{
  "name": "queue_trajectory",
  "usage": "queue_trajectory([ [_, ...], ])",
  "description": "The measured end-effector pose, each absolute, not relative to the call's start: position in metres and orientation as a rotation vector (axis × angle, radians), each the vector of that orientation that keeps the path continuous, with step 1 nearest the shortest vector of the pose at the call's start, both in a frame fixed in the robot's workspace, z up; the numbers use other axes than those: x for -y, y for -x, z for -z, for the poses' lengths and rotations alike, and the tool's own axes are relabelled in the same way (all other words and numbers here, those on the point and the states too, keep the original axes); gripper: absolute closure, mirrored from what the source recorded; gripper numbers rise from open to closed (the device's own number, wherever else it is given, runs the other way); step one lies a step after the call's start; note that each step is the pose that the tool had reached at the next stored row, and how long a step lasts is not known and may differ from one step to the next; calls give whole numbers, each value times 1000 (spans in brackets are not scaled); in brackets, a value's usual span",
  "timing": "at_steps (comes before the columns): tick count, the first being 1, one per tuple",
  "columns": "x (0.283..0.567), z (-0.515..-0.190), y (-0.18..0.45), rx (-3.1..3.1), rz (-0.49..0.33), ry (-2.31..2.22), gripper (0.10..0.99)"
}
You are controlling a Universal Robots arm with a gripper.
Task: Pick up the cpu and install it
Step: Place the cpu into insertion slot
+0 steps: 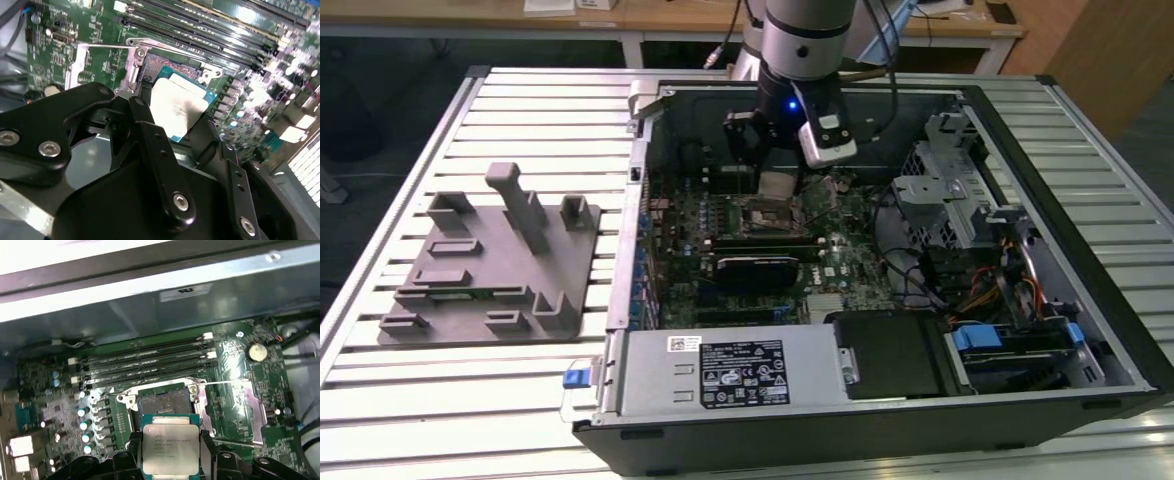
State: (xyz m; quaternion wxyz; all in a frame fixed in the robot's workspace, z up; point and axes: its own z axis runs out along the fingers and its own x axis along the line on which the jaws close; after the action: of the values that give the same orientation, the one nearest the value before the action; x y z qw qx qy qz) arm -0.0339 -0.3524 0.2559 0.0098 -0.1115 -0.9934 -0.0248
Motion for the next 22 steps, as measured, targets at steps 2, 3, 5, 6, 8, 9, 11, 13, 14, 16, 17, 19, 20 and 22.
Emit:
queue_trajectory([
  [2, 352, -256, 34, 3096, 78, 405, 545],
  [3, 352, -256, 34, 3092, 78, 433, 545],
  [5, 352, -256, 34, 3085, 79, 488, 545],
  [6, 352, -256, 34, 3081, 79, 516, 545],
  [8, 352, -255, 34, 3072, 79, 574, 545],
  [9, 352, -255, 34, 3067, 80, 602, 545],
  [11, 352, -255, 34, 3056, 80, 657, 545],
  [13, 352, -255, 34, 3045, 81, 712, 545],
  [14, 352, -255, 34, 3039, 81, 740, 545],
  [16, 352, -255, 34, 3025, 81, 797, 545],
  [17, 352, -255, 34, 3018, 81, 824, 545],
  [19, 352, -255, 34, 3004, 82, 879, 545],
  [20, 352, -255, 34, 2996, 82, 906, 545],
  [22, 352, -255, 34, 2980, 82, 961, 545],
])
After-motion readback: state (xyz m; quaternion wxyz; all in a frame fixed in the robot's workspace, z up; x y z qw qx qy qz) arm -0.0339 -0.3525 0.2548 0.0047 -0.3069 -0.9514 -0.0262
